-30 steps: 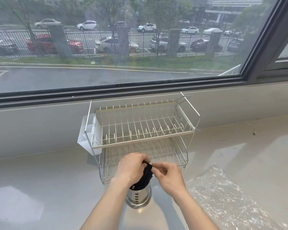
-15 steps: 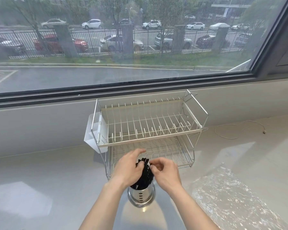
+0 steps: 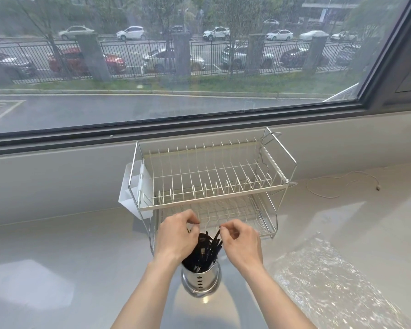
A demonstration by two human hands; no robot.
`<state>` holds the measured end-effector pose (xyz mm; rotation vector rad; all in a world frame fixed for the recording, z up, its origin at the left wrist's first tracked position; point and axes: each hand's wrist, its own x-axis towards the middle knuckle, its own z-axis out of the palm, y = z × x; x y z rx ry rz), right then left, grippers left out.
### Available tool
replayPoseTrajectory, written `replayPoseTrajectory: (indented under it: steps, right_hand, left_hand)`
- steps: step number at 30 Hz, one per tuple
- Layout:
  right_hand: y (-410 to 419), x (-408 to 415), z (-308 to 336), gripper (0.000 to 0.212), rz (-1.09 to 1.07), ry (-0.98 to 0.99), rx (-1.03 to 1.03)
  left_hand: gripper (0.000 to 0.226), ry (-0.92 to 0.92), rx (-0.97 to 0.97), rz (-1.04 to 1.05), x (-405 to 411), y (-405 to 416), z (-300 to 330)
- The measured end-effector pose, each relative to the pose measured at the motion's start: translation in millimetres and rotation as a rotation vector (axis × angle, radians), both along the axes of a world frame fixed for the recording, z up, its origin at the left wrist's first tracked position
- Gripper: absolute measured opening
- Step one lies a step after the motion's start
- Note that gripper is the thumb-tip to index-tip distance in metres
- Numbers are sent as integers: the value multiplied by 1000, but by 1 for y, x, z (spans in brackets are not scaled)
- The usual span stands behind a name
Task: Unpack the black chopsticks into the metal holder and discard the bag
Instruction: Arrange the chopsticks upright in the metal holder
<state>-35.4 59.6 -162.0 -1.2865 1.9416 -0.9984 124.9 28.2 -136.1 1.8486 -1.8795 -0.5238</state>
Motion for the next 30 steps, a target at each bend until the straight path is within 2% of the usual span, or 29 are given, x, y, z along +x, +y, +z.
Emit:
replayPoseTrajectory:
  steps: [4, 6, 8, 10, 13, 15, 16, 18, 20, 21, 23, 25, 28, 30]
  right_hand:
    - [0, 1, 1, 11, 84, 14, 36]
    - [1, 0, 2, 20, 107, 2, 50]
    - [-1, -1, 8, 26, 65, -105, 11]
    - [-5, -3, 18, 24, 1, -457, -20]
    - [-11, -3, 41, 16, -106, -1050, -131]
    - [-14, -6, 57, 17, -191, -1236, -238]
    - [-15, -7, 65, 21, -233, -1253, -295]
    - [-19, -10, 73, 28, -304, -1050, -405]
    - [-21, -12, 72, 26, -328, -658, -484]
    - [-20, -11, 68, 25, -304, -478, -507]
    - [-13, -6, 57, 22, -221, -221, -480]
    - [-4, 3, 40, 19, -104, -96, -324]
    - [10, 15, 9, 13, 79, 94, -61]
    - [16, 17, 0, 27, 144, 143, 2]
  left_hand:
    - [10, 225, -165, 131, 4, -3, 21]
    - [10, 356, -278, 195, 7, -6, 39]
    - [10, 538, -348, 268, 12, -11, 53]
    - [11, 778, -356, 325, 17, -15, 59]
    - [14, 1068, -252, 375, 13, -10, 58]
    - [14, 1129, -156, 387, 9, -2, 50]
    - [14, 1077, -108, 372, 9, 2, 42]
    - [15, 772, -22, 262, 13, 9, 21]
    - [18, 403, 5, 110, 17, 18, 6]
    - [27, 287, 11, 46, 19, 22, 0]
    - [46, 197, 62, -39, 22, 29, -9]
    - [55, 119, 120, -68, 23, 33, -16]
    - [53, 57, 109, -68, 21, 37, -23]
    - [45, 45, 66, -74, 20, 37, -23]
